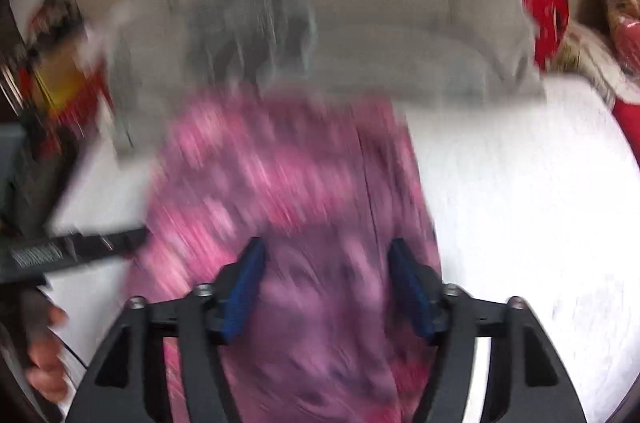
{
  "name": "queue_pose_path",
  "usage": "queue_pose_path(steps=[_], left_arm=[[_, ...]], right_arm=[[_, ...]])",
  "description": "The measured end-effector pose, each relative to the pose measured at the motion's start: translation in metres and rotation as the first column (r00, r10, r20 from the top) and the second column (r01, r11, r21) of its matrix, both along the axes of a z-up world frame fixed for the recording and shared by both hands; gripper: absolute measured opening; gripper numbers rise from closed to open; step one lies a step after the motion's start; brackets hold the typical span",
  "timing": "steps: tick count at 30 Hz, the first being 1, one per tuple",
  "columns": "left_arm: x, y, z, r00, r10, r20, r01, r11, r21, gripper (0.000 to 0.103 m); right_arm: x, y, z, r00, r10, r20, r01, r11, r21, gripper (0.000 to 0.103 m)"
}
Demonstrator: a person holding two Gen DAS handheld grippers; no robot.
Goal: Fold small clothes
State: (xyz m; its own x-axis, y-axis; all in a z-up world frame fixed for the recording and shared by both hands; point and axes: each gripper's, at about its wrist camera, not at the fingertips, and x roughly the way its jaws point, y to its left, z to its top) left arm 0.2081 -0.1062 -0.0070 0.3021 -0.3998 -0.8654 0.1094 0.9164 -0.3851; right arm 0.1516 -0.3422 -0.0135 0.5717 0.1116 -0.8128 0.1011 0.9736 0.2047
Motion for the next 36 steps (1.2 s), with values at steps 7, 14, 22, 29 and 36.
queue_pose_path(steps=[7, 14, 22, 29, 36], left_arm=[[-0.007, 0.031, 0.018, 1.0, 0.013, -0.015, -0.013, 0.999, -0.043, 0.074], [-0.014, 0.0, -0.011, 0.983, -0.108, -0.147, 0.077, 0.977, -0.2, 0.073], [-0.001, 0.002, -0.016, 0.979, -0.056, -0.198, -0.006, 0.954, -0.299, 0.072], [-0.011, -0.006, 0.001, 0.991, -0.092, -0.098, 0.07, 0.977, -0.203, 0.035], [-0.037, 0.0, 0.046, 0.989, -0.133, 0.067, 0.137, 0.989, -0.063, 0.034]], right_arm=[[-0.025, -0.032, 0.023, 0.996, -0.071, 0.055, 0.07, 0.997, 0.013, 0.069], [-0.019, -0.072, -0.01, 0.993, -0.116, -0.02, 0.117, 0.946, 0.303, 0.07], [0.008, -0.043, -0.02, 0.999, -0.04, -0.022, 0.045, 0.947, 0.319, 0.072], [-0.003, -0.025, 0.003, 0.999, -0.012, 0.045, 0.005, 0.987, 0.16, 0.025], [-0.03, 0.006, 0.037, 0.992, 0.018, 0.128, -0.018, 1.0, 0.0, 0.024]])
